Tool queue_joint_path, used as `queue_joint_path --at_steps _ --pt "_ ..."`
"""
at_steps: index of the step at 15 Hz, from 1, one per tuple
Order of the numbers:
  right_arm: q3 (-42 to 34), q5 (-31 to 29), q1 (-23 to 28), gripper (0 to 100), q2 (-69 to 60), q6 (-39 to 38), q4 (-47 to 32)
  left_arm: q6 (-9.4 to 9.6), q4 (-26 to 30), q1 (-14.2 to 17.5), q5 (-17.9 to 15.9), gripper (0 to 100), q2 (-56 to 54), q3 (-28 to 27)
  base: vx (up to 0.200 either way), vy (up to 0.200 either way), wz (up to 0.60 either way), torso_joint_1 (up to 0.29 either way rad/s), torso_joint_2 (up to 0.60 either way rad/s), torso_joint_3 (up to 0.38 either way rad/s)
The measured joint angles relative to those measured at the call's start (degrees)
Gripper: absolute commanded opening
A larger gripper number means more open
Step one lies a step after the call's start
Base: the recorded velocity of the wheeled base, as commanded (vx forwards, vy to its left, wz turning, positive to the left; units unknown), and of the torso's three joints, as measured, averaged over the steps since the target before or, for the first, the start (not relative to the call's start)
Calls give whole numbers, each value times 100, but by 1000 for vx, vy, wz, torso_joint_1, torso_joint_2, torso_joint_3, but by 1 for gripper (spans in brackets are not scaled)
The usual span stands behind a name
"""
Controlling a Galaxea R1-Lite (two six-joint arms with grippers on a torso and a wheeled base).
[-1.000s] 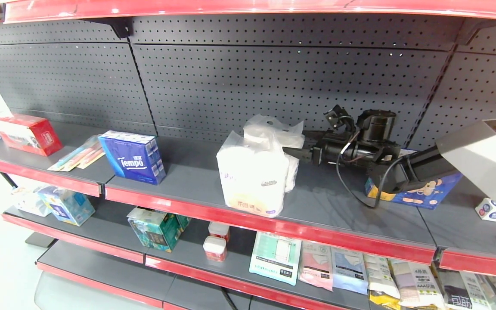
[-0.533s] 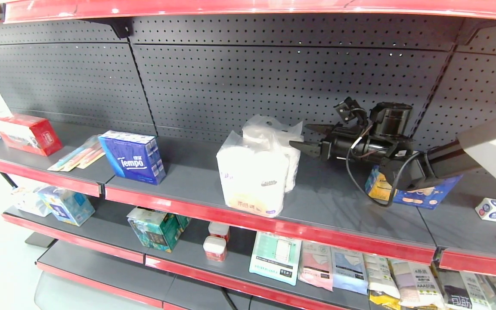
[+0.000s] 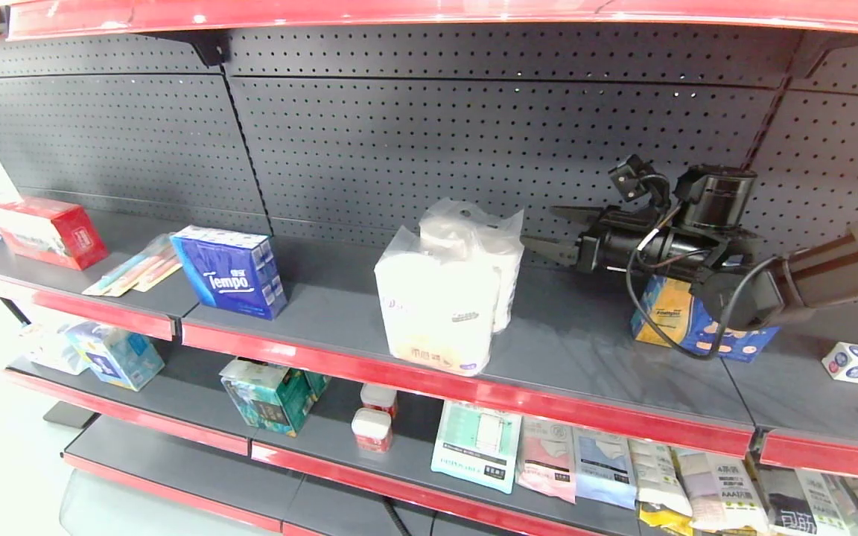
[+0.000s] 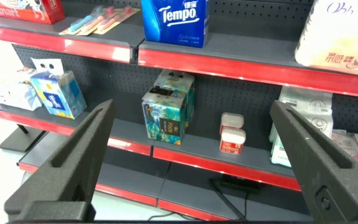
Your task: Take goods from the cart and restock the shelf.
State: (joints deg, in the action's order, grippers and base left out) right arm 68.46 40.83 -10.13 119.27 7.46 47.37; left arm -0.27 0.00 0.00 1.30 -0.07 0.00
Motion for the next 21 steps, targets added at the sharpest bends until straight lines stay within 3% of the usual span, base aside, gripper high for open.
queue_joint_path --at_steps 3,10,15,18,21 --pt "-658 -212 10 100 -483 9 -2 2 0 0 0 100 0 0 0 0 0 0 0 0" --pt "-2339 -1623 -4 100 -2159 -137 2 -2 0 0 0 100 0 0 0 0 0 0 0 0" --pt "-4361 -3845 -69 100 -4216 -424 -2 2 0 0 0 100 0 0 0 0 0 0 0 0" --pt "-5951 -4252 327 100 -5602 -453 -18 2 0 0 0 100 0 0 0 0 0 0 0 0" --pt "-6638 -4270 571 100 -6886 -473 -534 2 0 0 0 100 0 0 0 0 0 0 0 0"
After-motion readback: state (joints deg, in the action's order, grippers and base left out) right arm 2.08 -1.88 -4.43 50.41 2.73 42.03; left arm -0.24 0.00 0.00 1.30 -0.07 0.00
